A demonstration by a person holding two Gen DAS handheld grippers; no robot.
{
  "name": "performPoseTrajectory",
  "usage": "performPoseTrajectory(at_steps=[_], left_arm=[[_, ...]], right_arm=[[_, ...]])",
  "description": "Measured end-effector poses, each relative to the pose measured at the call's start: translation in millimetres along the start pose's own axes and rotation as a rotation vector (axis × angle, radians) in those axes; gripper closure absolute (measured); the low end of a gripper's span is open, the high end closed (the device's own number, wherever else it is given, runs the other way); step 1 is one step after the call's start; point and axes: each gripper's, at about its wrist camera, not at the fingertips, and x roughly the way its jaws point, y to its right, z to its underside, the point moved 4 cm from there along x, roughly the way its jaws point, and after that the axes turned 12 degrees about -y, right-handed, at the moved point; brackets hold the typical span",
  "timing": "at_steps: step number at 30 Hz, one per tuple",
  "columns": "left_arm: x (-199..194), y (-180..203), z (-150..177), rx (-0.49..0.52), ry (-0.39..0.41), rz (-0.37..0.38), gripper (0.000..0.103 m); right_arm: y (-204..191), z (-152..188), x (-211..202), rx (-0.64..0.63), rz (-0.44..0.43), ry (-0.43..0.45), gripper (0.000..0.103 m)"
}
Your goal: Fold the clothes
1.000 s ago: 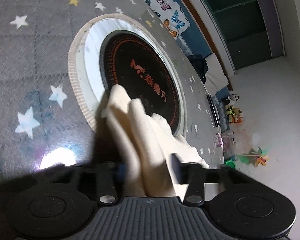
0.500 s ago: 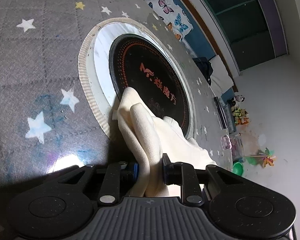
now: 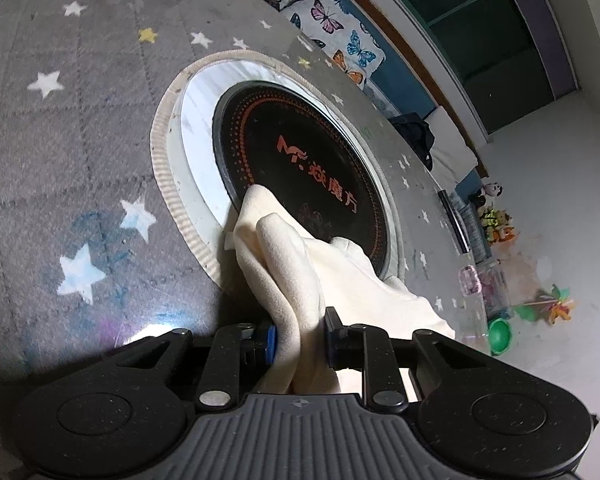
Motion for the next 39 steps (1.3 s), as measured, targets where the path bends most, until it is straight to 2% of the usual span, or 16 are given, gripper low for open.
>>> performPoseTrajectory(at_steps=[4, 5, 6, 8, 13, 17, 27, 32, 35, 37, 39], left_arm=[[-1, 6, 0, 0.045, 0.021, -0.049, 0.078], [-1, 8, 0, 0.058, 0.027, -0.060, 0.078], [-2, 11, 0, 0.071, 0.033, -0.070, 0.079], [-3, 18, 0, 0.104, 0.045, -0.086, 0.081], [-5, 51, -3, 0.204, 0.067, -0.113, 0.085], [2, 86, -12, 0.276, 0.066, -0.104, 0.086], [85, 192, -27, 0.442, -0.013, -0.040, 0.087], [128, 229, -29, 0.513, -0.062, -0.022, 0.086], [155, 237, -25, 0.575, -0.084, -0.118, 0.078], [165, 237, -21, 0.627, -0.069, -0.196, 0.060], [166, 237, -19, 0.685, -0.031, -0.247, 0.059]], right_arm=[[5, 1, 7, 0.058, -0.065, -0.011, 0.056], [5, 1, 7, 0.064, -0.082, -0.012, 0.062], [4, 0, 8, 0.072, -0.103, -0.015, 0.075], [4, -1, 7, 0.091, -0.143, -0.017, 0.088], [9, -3, -4, 0.132, -0.184, 0.008, 0.091], [26, -12, -21, 0.155, -0.177, 0.058, 0.092], [109, -47, -58, 0.213, 0.001, 0.160, 0.092], [155, -56, -65, 0.260, 0.096, 0.179, 0.092], [178, -53, -52, 0.280, 0.166, 0.136, 0.090], [188, -49, -45, 0.282, 0.213, 0.114, 0.087], [195, -48, -42, 0.276, 0.247, 0.105, 0.087]])
